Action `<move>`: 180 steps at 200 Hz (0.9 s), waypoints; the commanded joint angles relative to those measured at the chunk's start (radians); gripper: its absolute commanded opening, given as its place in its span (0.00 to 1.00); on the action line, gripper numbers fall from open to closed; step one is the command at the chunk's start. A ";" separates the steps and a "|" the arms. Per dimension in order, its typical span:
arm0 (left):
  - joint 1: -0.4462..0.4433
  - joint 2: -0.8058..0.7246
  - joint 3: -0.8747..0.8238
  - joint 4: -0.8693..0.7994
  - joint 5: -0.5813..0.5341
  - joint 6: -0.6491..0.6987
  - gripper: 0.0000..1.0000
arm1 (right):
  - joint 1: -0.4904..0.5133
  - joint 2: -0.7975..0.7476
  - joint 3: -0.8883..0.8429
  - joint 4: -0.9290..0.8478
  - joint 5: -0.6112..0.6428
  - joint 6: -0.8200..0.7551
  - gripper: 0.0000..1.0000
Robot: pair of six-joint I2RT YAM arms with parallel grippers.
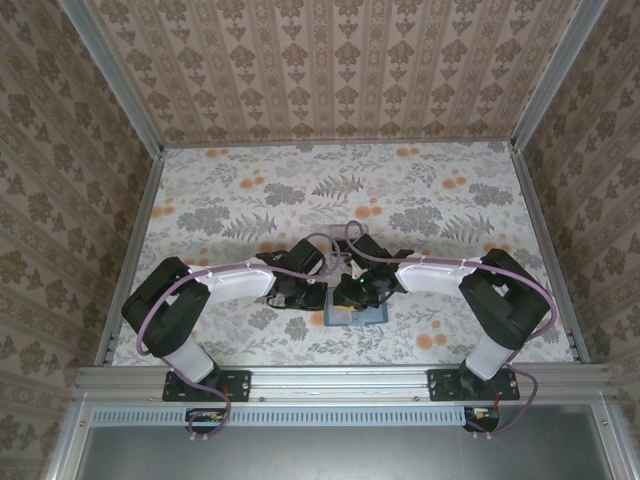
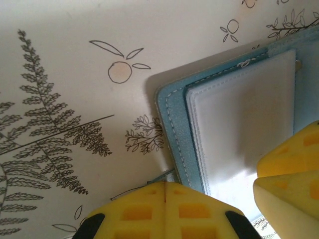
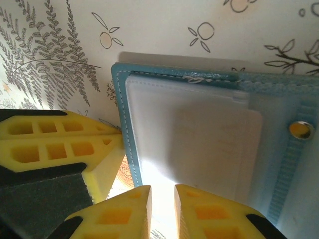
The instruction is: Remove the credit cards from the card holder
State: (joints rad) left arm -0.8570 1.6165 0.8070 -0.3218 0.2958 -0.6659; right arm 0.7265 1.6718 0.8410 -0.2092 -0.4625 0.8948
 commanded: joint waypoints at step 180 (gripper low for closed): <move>0.012 -0.002 -0.072 0.002 0.032 -0.007 0.04 | 0.113 0.072 0.251 -0.529 0.443 -0.077 0.47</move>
State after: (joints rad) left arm -0.8425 1.6009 0.7731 -0.2783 0.3225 -0.6708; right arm 0.8089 1.7226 1.0470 -0.6128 -0.1318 0.8364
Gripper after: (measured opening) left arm 0.046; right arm 0.457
